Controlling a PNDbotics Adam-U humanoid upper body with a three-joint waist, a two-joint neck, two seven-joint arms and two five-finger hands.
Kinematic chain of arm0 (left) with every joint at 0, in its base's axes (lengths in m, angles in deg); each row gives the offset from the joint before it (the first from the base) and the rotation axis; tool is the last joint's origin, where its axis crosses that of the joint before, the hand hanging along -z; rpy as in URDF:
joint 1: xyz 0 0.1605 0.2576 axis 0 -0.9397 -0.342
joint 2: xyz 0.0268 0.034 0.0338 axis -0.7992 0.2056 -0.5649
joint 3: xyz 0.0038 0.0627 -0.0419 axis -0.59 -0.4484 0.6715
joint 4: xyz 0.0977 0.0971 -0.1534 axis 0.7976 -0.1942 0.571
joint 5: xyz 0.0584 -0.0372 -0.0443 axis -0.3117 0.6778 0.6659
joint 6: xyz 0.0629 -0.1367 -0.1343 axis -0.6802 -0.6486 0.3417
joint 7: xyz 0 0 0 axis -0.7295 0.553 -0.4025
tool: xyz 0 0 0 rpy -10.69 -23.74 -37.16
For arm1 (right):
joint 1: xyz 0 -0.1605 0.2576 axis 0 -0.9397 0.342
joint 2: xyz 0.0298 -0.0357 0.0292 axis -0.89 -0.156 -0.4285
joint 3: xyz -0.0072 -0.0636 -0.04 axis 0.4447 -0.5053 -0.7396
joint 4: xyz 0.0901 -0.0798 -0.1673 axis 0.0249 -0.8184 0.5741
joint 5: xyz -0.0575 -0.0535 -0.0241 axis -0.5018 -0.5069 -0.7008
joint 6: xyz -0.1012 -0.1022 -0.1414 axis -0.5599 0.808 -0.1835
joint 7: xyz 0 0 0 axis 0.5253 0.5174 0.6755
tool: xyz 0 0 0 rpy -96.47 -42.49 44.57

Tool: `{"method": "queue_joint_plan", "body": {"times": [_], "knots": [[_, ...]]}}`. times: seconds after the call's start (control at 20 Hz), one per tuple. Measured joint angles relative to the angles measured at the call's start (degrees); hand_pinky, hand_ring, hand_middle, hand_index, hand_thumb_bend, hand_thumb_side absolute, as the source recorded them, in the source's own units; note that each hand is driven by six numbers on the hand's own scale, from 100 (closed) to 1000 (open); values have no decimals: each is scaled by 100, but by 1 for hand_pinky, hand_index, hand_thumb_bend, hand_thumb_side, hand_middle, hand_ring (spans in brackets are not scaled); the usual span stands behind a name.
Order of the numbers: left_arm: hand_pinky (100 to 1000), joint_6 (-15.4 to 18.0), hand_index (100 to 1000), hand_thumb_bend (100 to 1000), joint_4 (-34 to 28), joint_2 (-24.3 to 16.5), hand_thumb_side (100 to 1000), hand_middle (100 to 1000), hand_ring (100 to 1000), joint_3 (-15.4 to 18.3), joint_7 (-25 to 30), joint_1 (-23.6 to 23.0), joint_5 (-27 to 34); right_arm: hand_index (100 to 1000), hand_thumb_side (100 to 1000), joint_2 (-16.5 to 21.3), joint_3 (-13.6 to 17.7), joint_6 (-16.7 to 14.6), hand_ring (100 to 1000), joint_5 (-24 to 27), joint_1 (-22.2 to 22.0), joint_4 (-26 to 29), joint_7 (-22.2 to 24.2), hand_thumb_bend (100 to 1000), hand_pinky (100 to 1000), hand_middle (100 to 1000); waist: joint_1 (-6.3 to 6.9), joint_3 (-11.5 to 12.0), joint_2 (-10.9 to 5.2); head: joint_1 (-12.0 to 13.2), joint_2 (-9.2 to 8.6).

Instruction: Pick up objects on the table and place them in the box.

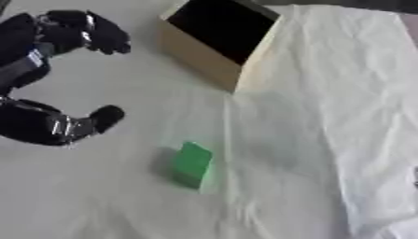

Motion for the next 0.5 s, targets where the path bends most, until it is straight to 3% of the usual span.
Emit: {"method": "queue_joint_plan", "body": {"times": [0.5], "knots": [[770, -866, 867, 648, -1, 268, 456, 843, 795, -695, 1435, 860, 123, 822, 712, 16, -25, 12, 712, 8, -41, 0, 43, 100, 801, 651, 23, 38, -42, -10, 44]]}}
